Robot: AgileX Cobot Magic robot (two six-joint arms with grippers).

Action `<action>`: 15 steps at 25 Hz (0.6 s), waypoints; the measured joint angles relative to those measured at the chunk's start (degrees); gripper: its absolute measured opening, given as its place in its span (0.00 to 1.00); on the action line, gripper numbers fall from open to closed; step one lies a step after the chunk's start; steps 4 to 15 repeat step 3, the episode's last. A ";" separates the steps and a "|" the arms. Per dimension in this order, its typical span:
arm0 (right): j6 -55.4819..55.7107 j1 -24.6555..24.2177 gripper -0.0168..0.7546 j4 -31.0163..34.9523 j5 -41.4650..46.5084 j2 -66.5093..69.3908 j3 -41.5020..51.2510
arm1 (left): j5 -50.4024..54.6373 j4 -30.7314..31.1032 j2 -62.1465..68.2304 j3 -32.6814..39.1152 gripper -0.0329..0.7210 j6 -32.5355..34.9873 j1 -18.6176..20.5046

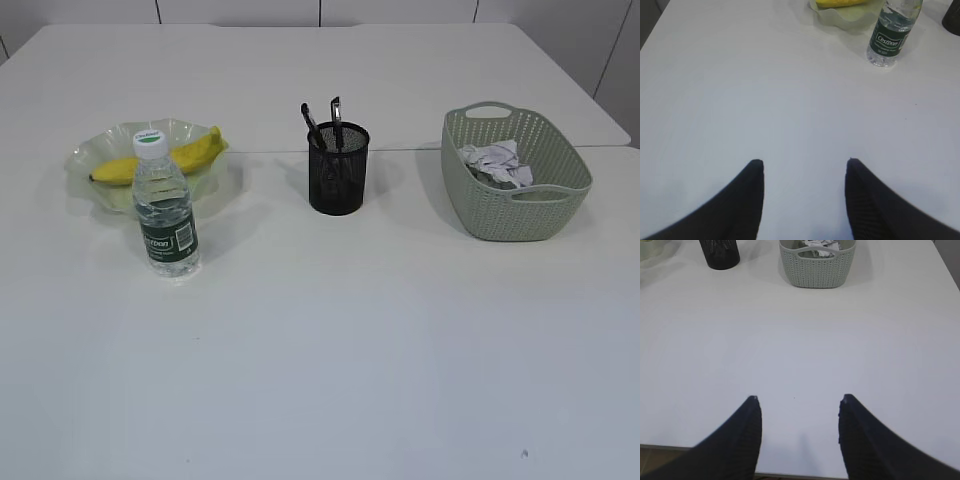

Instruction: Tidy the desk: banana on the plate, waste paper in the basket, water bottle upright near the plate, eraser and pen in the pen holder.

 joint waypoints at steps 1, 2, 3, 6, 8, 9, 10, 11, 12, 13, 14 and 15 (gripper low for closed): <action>0.00 0.00 0.51 0.00 0.00 0.00 0.00 | 0.00 0.00 0.00 0.00 0.52 0.00 0.00; 0.00 0.00 0.51 0.00 0.00 0.00 0.00 | 0.00 0.00 0.00 0.00 0.52 0.00 0.00; 0.00 0.00 0.51 0.00 0.00 0.00 0.00 | 0.00 0.00 0.00 0.00 0.52 0.00 0.00; 0.00 0.00 0.51 0.00 0.00 0.00 0.00 | 0.00 0.00 0.00 0.00 0.52 0.00 0.00; 0.00 0.00 0.51 0.00 0.00 0.00 0.00 | 0.00 0.00 0.00 0.00 0.52 0.00 0.00; 0.00 0.00 0.51 0.00 0.00 0.00 0.00 | 0.00 0.00 0.00 0.00 0.52 0.00 0.00; 0.00 0.00 0.51 0.00 0.00 0.00 0.00 | 0.00 0.00 0.00 0.00 0.52 0.00 0.00; 0.00 0.00 0.51 0.00 0.00 0.00 0.00 | 0.00 0.00 0.00 0.00 0.52 0.00 0.00; 0.00 0.00 0.51 0.00 0.00 0.00 0.00 | 0.00 0.00 0.00 0.00 0.52 0.00 0.00; 0.00 0.00 0.51 0.00 0.00 0.00 0.00 | 0.00 0.00 0.00 0.00 0.52 0.00 0.00; 0.00 0.00 0.51 0.00 0.00 0.00 0.00 | 0.00 0.00 0.00 0.00 0.52 0.00 0.00; 0.00 0.00 0.51 0.00 0.00 0.00 0.00 | 0.00 0.00 0.00 0.00 0.52 0.00 0.00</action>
